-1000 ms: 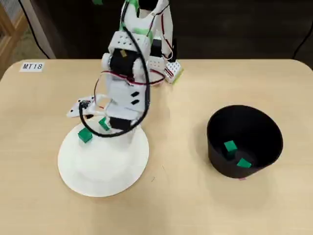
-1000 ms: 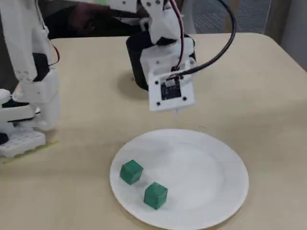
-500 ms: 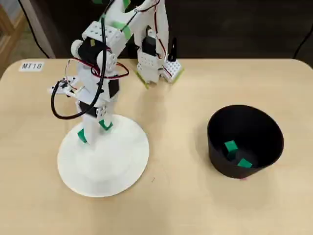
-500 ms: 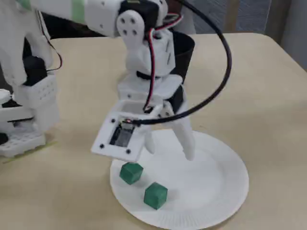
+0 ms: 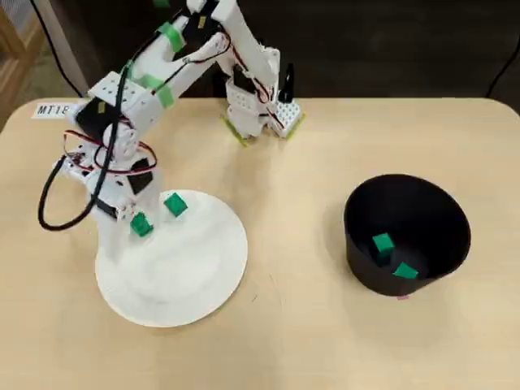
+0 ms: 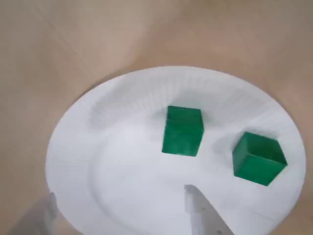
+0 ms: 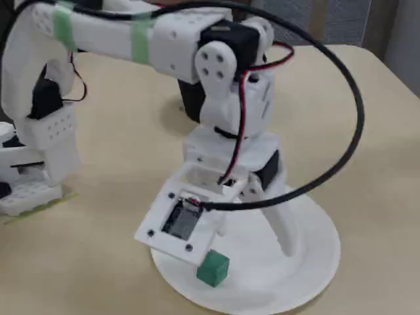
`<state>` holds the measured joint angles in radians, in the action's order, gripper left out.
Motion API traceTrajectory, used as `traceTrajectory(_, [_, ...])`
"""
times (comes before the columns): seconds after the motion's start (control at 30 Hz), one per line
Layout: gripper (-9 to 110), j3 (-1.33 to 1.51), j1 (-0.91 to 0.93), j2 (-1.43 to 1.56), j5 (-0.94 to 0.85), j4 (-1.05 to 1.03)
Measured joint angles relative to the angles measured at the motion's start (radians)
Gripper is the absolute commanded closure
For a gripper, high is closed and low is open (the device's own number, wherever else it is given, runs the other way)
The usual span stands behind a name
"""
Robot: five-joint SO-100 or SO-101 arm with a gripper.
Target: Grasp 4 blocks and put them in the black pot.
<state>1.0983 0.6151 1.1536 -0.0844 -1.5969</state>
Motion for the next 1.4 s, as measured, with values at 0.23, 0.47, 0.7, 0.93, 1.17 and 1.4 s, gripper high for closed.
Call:
traceTrajectory(0.23, [65, 0.000, 0.018, -0.002, 0.063, -0.054])
traceTrajectory(0.47, [66, 0.051, 0.028, -0.002, 0.100, -0.057])
traceTrajectory(0.7, [68, 0.051, 0.038, -0.009, 0.094, -0.057])
traceTrajectory(0.93, [70, 0.057, 0.066, -0.046, 0.078, -0.057])
traceTrajectory(1.17, [77, 0.058, 0.089, -0.095, 0.063, -0.057])
traceTrajectory(1.4, [104, -0.012, 0.086, -0.189, 0.057, -0.055])
